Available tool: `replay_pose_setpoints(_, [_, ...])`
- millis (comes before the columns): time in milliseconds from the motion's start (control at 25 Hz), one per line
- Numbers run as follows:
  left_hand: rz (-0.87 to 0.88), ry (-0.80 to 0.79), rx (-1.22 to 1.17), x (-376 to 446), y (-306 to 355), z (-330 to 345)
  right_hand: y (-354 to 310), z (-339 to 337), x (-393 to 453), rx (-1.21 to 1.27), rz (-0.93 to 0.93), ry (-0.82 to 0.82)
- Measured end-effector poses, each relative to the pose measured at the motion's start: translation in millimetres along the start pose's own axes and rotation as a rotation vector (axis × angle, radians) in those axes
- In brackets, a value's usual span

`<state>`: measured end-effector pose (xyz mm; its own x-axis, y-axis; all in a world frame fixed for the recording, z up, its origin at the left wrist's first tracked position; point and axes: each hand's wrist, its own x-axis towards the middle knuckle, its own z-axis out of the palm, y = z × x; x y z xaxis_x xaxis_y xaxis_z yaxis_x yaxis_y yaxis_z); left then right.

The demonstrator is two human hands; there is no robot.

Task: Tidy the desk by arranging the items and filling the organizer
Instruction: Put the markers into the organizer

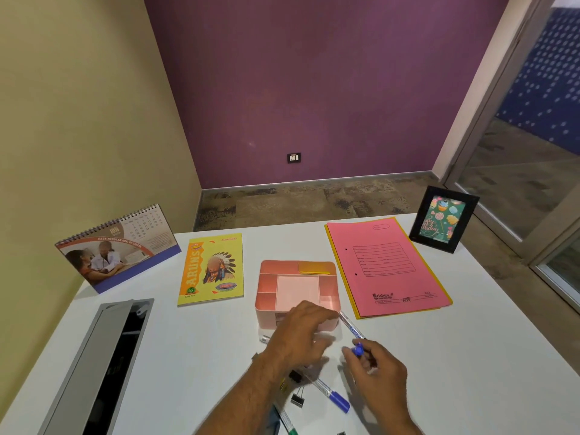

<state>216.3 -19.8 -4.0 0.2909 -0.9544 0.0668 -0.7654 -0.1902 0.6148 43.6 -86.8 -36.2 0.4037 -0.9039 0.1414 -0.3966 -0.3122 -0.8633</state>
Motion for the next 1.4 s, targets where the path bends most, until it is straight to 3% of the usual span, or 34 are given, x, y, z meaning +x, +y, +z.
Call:
replay_pose_setpoints(240, [0.064, 0.140, -0.087, -1, 15, 1, -52, -2, 19, 0.230, -0.077, -0.040])
replay_pose_setpoints(440, [-0.084, 0.340, -0.216, 13, 20, -15, -31, -10, 13, 0.190, -0.034, -0.106])
replay_pose_setpoints(520, [-0.211, 0.424, -0.255, 24, 23, -21, -2, -11, -1, -0.019, -0.045, -0.212])
replay_pose_setpoints(600, [-0.303, 0.428, -0.222, 34, 26, -21, 18, -13, -11, -0.360, -0.050, -0.466])
replay_pose_setpoints(680, [-0.384, 0.363, -0.143, 41, 25, -17, 29, -14, -14, -0.674, -0.036, -0.791])
replay_pose_setpoints(760, [-0.437, 0.272, -0.081, 44, 23, -11, 36, -10, -12, -0.845, -0.038, -0.943])
replay_pose_setpoints(920, [-0.490, 0.164, 0.031, 43, 16, -3, 39, -5, -20, -0.901, -0.044, -0.877])
replay_pose_setpoints(1120, [-0.492, 0.134, 0.070, 38, 7, -3, 40, 7, -19, -0.932, -0.016, -0.934])
replay_pose_setpoints(1240, [-0.490, 0.116, 0.060, 35, 5, -5, 38, 12, -23, -0.888, -0.020, -0.820])
replay_pose_setpoints(1400, [-0.398, 0.157, 0.038, 27, 6, -10, 27, 7, -27, -0.562, 0.128, -0.581])
